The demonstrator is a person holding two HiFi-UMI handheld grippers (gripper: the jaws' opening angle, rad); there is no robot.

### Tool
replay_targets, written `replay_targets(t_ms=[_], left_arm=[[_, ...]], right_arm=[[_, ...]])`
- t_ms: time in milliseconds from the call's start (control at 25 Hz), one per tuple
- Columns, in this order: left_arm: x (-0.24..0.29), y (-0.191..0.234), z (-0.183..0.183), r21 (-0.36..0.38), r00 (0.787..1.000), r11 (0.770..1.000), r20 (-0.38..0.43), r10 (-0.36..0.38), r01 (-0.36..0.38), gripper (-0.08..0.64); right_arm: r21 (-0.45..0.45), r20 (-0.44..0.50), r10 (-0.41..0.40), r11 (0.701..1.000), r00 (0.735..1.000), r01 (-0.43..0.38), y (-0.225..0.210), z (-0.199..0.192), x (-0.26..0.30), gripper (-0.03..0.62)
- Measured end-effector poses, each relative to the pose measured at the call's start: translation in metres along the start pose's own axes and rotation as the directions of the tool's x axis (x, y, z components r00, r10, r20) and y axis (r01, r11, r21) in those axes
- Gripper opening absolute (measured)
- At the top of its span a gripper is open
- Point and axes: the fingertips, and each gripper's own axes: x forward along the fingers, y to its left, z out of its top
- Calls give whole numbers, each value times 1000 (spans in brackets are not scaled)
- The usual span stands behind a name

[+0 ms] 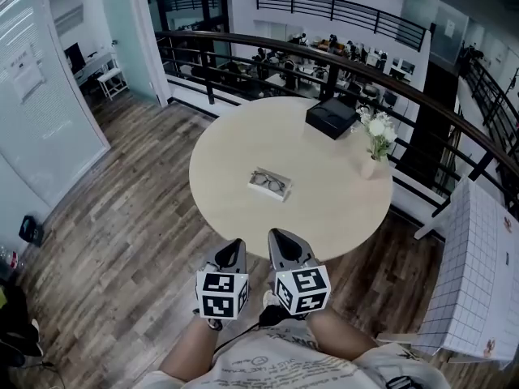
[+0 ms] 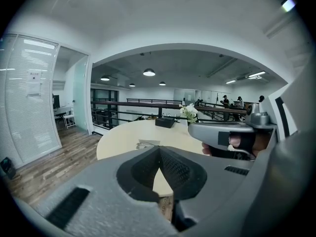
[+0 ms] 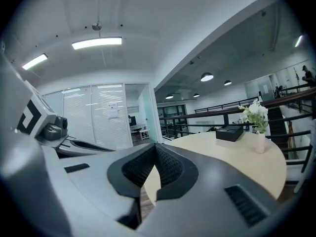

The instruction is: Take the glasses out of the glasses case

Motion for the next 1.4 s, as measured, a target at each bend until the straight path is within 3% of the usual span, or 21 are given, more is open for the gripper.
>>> replay_targets(t_ms=[480, 680, 920, 1200, 1400], left_arm=[[110, 36, 68, -2, 999, 999, -27, 35, -35, 12], [135, 51, 72, -29, 998, 999, -56, 42, -44, 12], [160, 58, 67, -43, 997, 999, -81, 19, -22, 12], [190, 68, 63, -43, 993, 998, -108, -42, 38, 12], [208, 78, 65, -46, 990, 996, -119, -77, 72, 12]], right_arm=[[8, -67, 9, 1000, 998, -8, -82, 30, 112, 14], [9, -103, 19, 1000, 994, -18, -97, 32, 140, 15], [3, -194, 68, 998, 979, -69, -112, 2, 162, 15], [-51, -268, 36, 997, 963, -51, -132, -22, 189, 14], [-141, -333, -3, 989, 943, -47, -145, -38, 207, 15]])
